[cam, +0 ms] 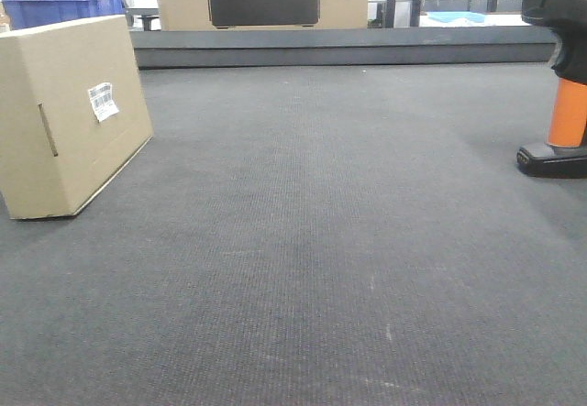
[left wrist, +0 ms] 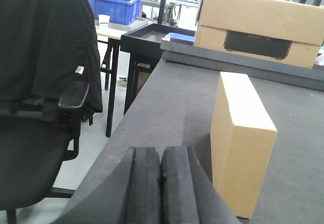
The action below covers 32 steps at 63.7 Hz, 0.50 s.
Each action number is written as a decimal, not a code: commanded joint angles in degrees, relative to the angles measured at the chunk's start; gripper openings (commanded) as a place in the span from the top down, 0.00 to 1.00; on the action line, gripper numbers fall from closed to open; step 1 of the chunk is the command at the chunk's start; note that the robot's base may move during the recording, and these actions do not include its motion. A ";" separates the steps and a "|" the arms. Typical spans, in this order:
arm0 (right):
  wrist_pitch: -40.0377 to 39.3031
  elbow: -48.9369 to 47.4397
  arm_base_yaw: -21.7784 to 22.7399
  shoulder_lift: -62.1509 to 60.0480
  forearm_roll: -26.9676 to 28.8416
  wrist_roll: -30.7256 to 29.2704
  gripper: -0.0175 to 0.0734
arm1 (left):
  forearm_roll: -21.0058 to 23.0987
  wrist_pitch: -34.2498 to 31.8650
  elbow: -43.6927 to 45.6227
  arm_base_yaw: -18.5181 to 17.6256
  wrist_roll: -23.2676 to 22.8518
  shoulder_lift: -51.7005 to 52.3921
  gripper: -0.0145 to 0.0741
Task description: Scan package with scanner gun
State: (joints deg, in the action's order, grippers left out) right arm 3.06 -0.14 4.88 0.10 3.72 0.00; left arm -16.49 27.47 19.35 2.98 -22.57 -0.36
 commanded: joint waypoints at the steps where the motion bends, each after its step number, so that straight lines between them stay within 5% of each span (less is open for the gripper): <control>1: -0.99 0.14 0.22 -0.10 0.12 0.00 0.99 | 2.24 -2.56 -1.38 0.24 -0.10 0.36 0.94; 6: -0.99 0.14 0.22 -0.10 0.12 0.00 0.99 | 4.50 -9.28 -5.49 0.24 7.75 0.36 0.94; 11: -0.99 0.14 0.22 -0.10 0.12 0.00 0.99 | 16.03 -16.50 -10.21 0.13 21.68 0.36 0.94; 14: -0.99 0.14 0.22 -0.10 0.12 0.00 0.99 | 20.90 -19.29 -12.57 0.13 25.83 0.36 0.94; 32: -0.99 0.14 0.22 -0.10 0.12 0.00 0.99 | 22.40 -24.35 -19.35 -2.81 26.01 0.36 0.94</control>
State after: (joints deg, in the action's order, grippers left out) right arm 3.06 -0.14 4.92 0.10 3.72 0.00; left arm 5.18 6.27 0.26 1.98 3.01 -0.29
